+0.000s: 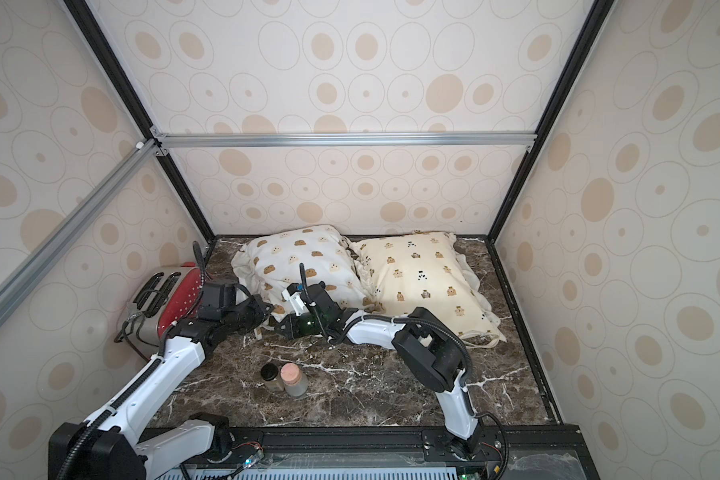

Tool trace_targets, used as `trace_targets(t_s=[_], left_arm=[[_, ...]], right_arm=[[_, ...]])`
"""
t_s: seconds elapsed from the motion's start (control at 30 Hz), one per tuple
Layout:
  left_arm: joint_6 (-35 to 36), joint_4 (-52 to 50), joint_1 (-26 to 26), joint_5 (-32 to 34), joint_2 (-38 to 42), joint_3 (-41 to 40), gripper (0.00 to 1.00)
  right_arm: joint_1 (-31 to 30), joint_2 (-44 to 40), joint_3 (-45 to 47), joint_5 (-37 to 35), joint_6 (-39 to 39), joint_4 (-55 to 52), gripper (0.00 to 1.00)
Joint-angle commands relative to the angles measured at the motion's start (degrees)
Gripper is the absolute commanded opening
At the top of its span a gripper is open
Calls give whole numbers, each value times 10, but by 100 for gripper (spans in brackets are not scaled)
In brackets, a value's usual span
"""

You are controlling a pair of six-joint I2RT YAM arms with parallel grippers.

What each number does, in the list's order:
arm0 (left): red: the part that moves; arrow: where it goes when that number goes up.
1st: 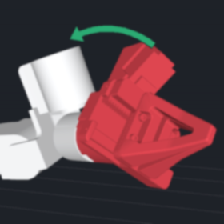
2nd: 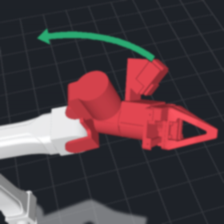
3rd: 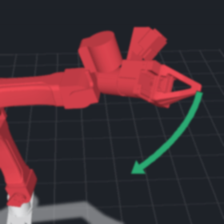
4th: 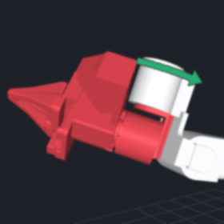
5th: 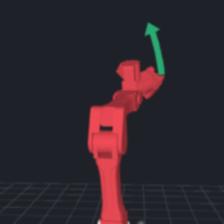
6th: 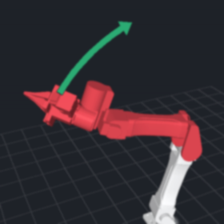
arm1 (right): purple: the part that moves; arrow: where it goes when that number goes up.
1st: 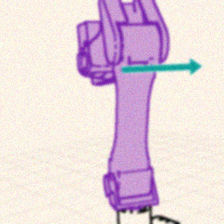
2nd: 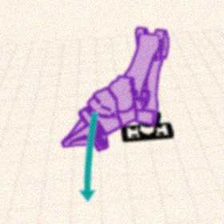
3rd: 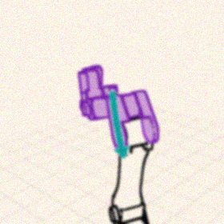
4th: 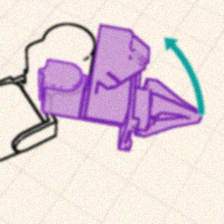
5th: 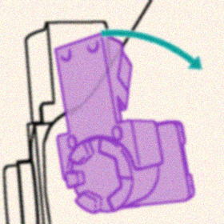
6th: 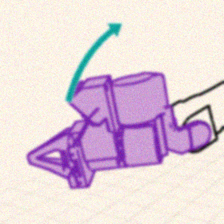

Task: Zip up pillowcases
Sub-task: Zip the zipper on the pillowcase.

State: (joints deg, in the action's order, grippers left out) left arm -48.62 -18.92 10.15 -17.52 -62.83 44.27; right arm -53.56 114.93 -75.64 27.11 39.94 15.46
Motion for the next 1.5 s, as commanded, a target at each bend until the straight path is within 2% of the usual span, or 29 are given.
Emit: trace_targets(t_s=[0.0,0.43,0.77,0.9,1.47], left_arm=[[3,2,1,16,11,14,0],[-2,-14,-1,54,40,11,0],[0,-27,-49,39,59,11,0],[6,-34,-65,43,65,11,0],[19,-57,-73,110,64,31,0]], right_arm=[[-4,-26,-4,-15,-6,-23,0],[-3,-35,-1,-31,0,-92,0],[3,-52,19,-56,-5,-128,0],[9,-63,37,-59,-2,-133,0],[44,-143,157,-110,-10,-143,0]])
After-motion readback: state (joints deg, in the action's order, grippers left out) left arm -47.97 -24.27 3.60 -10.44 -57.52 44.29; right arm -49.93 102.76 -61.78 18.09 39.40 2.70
